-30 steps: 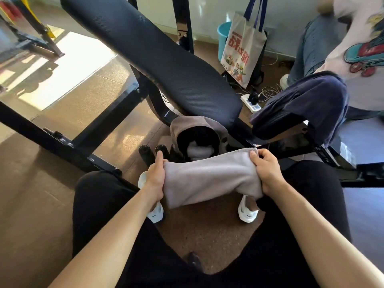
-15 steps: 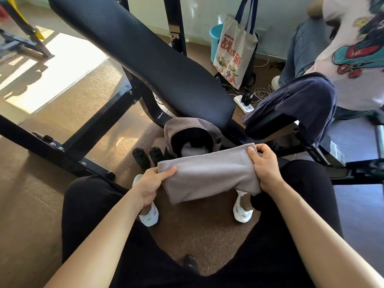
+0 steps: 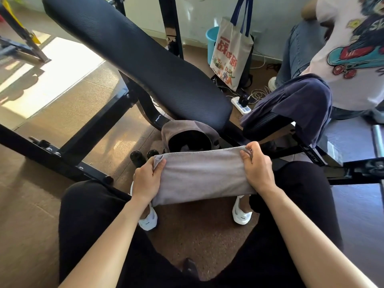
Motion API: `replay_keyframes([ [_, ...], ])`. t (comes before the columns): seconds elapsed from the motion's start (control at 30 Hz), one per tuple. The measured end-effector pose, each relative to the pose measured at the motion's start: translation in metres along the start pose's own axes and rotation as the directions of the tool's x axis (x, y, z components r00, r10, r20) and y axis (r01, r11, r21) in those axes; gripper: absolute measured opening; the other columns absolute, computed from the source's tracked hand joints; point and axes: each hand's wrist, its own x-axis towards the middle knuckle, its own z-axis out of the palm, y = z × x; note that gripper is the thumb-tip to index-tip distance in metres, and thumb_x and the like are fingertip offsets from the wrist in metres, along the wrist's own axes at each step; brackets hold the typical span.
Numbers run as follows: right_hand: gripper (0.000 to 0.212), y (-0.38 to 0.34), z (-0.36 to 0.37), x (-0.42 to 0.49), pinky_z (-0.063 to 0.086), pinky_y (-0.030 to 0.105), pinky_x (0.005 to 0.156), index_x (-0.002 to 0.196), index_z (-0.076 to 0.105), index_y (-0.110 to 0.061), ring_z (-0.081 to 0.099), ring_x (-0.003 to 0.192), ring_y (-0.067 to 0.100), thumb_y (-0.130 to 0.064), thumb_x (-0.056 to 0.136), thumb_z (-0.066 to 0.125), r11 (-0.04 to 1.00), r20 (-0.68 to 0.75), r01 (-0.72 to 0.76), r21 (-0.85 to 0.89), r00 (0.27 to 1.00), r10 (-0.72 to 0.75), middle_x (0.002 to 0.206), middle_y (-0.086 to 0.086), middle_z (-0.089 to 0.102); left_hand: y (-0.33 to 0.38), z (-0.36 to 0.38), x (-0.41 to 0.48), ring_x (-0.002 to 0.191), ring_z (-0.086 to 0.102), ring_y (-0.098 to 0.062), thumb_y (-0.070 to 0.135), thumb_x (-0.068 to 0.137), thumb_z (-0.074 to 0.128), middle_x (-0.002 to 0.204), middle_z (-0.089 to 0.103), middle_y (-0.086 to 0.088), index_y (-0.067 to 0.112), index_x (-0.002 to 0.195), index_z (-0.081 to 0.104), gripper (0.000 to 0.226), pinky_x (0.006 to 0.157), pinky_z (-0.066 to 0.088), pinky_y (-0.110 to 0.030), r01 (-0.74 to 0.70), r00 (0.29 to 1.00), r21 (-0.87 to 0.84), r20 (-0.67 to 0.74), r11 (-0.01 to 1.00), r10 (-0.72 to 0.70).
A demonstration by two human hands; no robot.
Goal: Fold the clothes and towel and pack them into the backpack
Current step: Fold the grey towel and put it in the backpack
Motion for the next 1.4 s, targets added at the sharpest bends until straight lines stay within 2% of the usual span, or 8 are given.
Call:
replay_keyframes([
  [0.13, 0.013, 0.007, 0.006, 0.005, 0.049, 0.037, 0.076, 0.093, 0.056, -0.019, 0.061, 0.083, 0.02, -0.029, 0.099, 0.062, 0.975, -0.025, -0.139, 0.174, 0.989, 0.145, 0.086, 0.003, 0.067, -0.005, 0.003, 0.002, 0.057, 0.042, -0.015, 0.045, 0.104, 0.048, 0.061, 0.046, 0.001, 0.016, 0.064, 0.043, 0.05, 0.057, 0.031, -0.035, 0.185, 0.983, -0.191, 0.022, 0.964, -0.184],
  [0.43, 0.021, -0.016, 0.036, -0.02, 0.044, 0.036, 0.066, 0.083, 0.059, -0.012, 0.051, 0.073, 0.019, -0.024, 0.1, 0.063, 0.776, 0.269, -0.267, 0.572, 0.954, 0.129, 0.076, 0.005, 0.057, 0.016, 0.023, -0.014, 0.06, 0.046, -0.008, 0.04, 0.105, 0.048, 0.061, 0.05, 0.011, 0.018, 0.07, 0.05, 0.042, 0.06, 0.037, -0.031, 0.176, 0.984, -0.31, 0.085, 0.934, -0.157],
  [0.7, 0.019, -0.031, 0.058, -0.027, 0.043, 0.032, 0.072, 0.085, 0.058, -0.013, 0.05, 0.075, 0.011, -0.023, 0.101, 0.061, 0.809, 0.354, -0.22, 0.545, 0.935, 0.016, 0.077, -0.002, 0.056, 0.033, 0.046, -0.018, 0.085, 0.065, 0.002, 0.036, 0.102, 0.057, 0.091, 0.073, 0.008, 0.023, 0.099, 0.071, 0.02, 0.074, 0.049, -0.018, 0.032, 0.959, -0.386, 0.273, 0.922, 0.081],
  [0.87, 0.029, -0.038, 0.062, -0.032, 0.048, 0.029, 0.077, 0.096, 0.058, -0.006, 0.056, 0.081, 0.007, -0.034, 0.095, 0.064, 0.835, 0.423, -0.179, 0.521, 0.903, -0.071, 0.086, -0.001, 0.061, 0.042, 0.046, -0.02, 0.088, 0.065, -0.003, 0.029, 0.104, 0.05, 0.094, 0.07, 0.01, 0.033, 0.108, 0.063, 0.014, 0.076, 0.051, -0.025, 0.062, 0.879, -0.429, 0.451, 0.901, 0.155],
  [1.07, 0.047, -0.03, 0.063, -0.032, 0.056, 0.028, 0.079, 0.105, 0.053, -0.02, 0.067, 0.092, 0.01, -0.044, 0.079, 0.083, 0.928, 0.411, -0.09, 0.36, 0.909, -0.071, 0.099, 0.001, 0.068, 0.045, 0.034, -0.021, 0.077, 0.072, -0.025, 0.019, 0.093, 0.033, 0.104, 0.066, -0.003, 0.03, 0.13, 0.054, 0.044, 0.064, 0.06, -0.039, 0.231, 0.784, -0.536, 0.597, 0.812, 0.171],
  [1.2, 0.029, -0.026, 0.061, -0.028, 0.053, 0.037, 0.075, 0.098, 0.056, -0.012, 0.061, 0.08, 0.01, -0.027, 0.086, 0.078, 0.929, 0.4, -0.081, 0.361, 0.913, -0.077, 0.091, 0.011, 0.065, 0.042, 0.035, -0.022, 0.077, 0.073, -0.037, 0.02, 0.091, 0.033, 0.099, 0.066, -0.01, 0.03, 0.133, 0.056, 0.049, 0.066, 0.061, -0.04, 0.247, 0.75, -0.532, 0.634, 0.81, 0.188],
  [1.3, 0.018, -0.024, 0.061, -0.024, 0.048, 0.036, 0.075, 0.092, 0.06, -0.008, 0.056, 0.078, 0.009, -0.017, 0.077, 0.065, 0.894, 0.414, -0.143, 0.424, 0.909, -0.051, 0.081, 0.002, 0.06, 0.04, 0.037, -0.02, 0.076, 0.074, -0.04, 0.019, 0.093, 0.035, 0.094, 0.069, -0.017, 0.026, 0.132, 0.058, 0.047, 0.063, 0.06, -0.035, 0.258, 0.776, -0.566, 0.604, 0.783, 0.182],
  [1.4, 0.024, -0.025, 0.06, -0.02, 0.045, 0.035, 0.075, 0.091, 0.062, 0.0, 0.055, 0.082, 0.018, -0.011, 0.07, 0.06, 0.787, 0.455, -0.296, 0.542, 0.89, 0.021, 0.083, 0.007, 0.061, 0.036, 0.039, -0.017, 0.064, 0.069, -0.031, 0.014, 0.091, 0.045, 0.079, 0.066, -0.01, 0.023, 0.12, 0.065, 0.036, 0.052, 0.054, -0.029, 0.16, 0.916, -0.583, 0.388, 0.797, 0.1],
])
